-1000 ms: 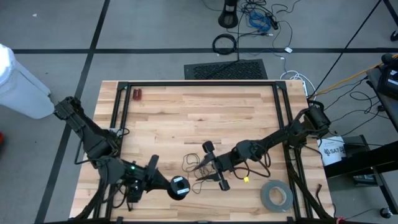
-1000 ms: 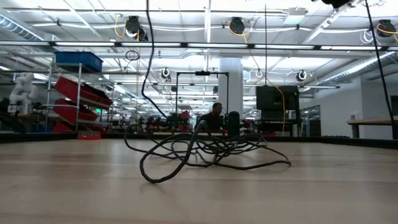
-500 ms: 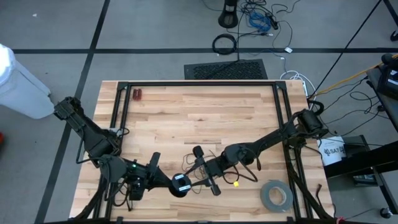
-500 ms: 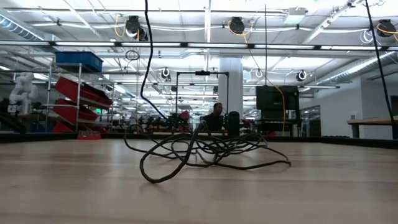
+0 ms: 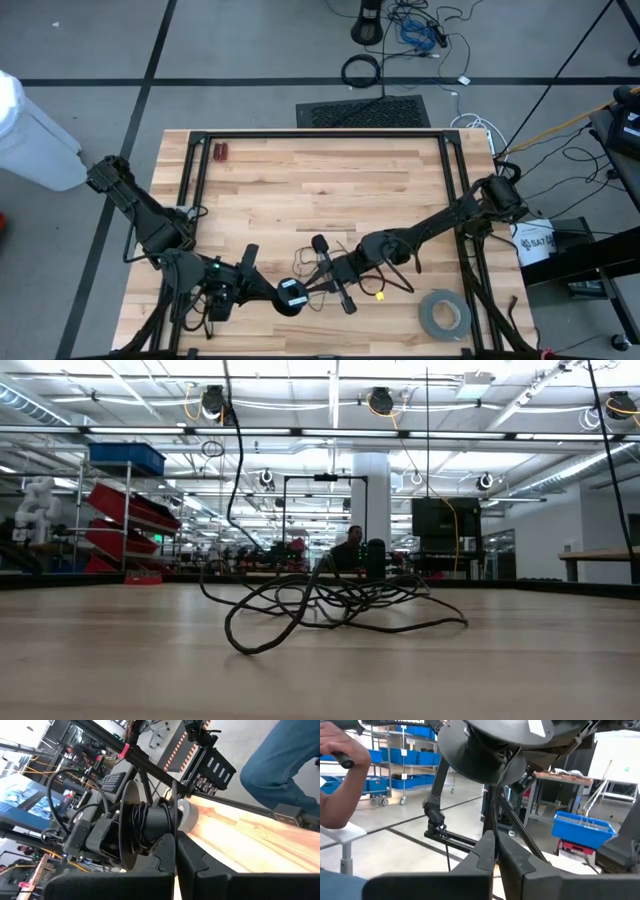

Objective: Coil cords
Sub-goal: Uncoil the black wire from the spool

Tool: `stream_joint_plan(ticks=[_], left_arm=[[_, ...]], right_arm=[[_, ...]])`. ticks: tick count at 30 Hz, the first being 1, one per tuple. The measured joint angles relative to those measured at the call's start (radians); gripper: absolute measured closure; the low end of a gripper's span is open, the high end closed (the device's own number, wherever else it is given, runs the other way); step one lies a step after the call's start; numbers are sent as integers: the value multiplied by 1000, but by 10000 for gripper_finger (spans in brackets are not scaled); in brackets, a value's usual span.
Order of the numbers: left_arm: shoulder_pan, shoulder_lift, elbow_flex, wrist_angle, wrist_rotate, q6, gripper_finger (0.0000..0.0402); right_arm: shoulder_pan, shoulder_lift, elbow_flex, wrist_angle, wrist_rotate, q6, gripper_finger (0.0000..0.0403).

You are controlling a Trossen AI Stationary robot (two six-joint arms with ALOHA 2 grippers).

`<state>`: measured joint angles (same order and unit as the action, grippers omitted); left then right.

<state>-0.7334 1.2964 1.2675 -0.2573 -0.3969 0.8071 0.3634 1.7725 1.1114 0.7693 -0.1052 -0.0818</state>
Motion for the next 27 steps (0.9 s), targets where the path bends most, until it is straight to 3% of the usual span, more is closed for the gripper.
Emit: stream_joint_plan(ticks=[12, 19, 27], left_arm=[[-3, 0, 0, -23, -5, -17, 401], [-2, 0, 0, -12, -12, -16, 401], [-3, 0, 0, -18, -141, -90, 401]], right_arm=[[36, -180, 0, -313, 138, -81, 402], [40, -222, 0, -387, 211, -94, 403], [40, -222, 0, -409, 216, -82, 403]])
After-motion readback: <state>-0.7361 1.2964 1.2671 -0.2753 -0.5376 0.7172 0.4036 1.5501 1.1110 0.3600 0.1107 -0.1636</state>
